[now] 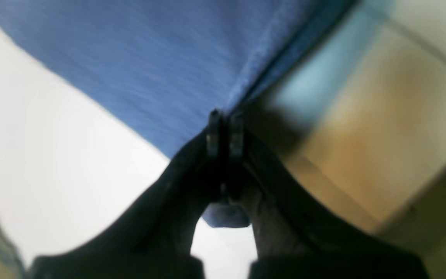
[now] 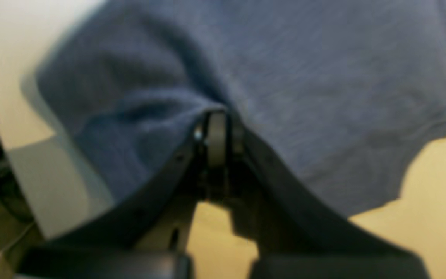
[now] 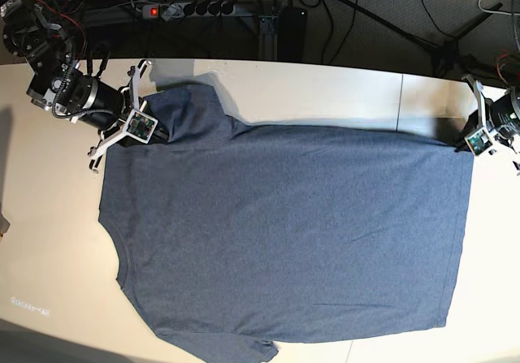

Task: Fold the T-shirt properly
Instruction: 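Lift and drag the gripped shirt edge with both grippers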

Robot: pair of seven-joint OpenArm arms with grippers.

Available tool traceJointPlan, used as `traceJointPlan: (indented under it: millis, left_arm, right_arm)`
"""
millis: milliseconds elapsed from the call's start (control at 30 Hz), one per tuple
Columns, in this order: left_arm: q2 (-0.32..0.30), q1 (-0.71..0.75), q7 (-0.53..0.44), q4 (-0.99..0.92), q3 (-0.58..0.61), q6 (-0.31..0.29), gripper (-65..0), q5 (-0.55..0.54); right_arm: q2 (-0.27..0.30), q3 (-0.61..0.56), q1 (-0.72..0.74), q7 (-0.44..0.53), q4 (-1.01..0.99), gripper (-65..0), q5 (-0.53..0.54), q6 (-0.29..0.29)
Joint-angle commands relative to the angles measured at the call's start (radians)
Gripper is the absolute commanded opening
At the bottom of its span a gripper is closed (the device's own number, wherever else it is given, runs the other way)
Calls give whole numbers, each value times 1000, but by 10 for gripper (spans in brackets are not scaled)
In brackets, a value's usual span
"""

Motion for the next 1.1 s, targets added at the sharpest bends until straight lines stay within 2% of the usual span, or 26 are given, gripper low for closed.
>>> traceJointPlan:
  millis: [0, 233, 567, 800, 900, 1067]
  left_arm:
    - [-23, -5, -5, 16, -21, -12, -650, -14]
    - [-21, -56, -8, 18, -27, -12, -650, -26]
    - [-21, -156, -17, -72, 2, -11, -650, -25]
    - [-22, -260, -48, -171, 8, -16, -650, -25]
    - [-22, -324, -56, -214, 62, -16, -650, -22]
    - [-21, -446, -56, -238, 219, -16, -650, 32]
  right_arm:
    - [16, 28, 11, 15, 19, -650, 10, 19]
    - [8, 62, 97, 16, 18, -650, 14, 19]
    - [-134, 14, 311, 15, -174, -650, 9, 34]
    - [-171, -94, 453, 15, -298, -650, -36, 35]
    - [-181, -122, 511, 17, -354, -650, -34, 35]
    - [-180, -130, 560, 18, -370, -650, -34, 35]
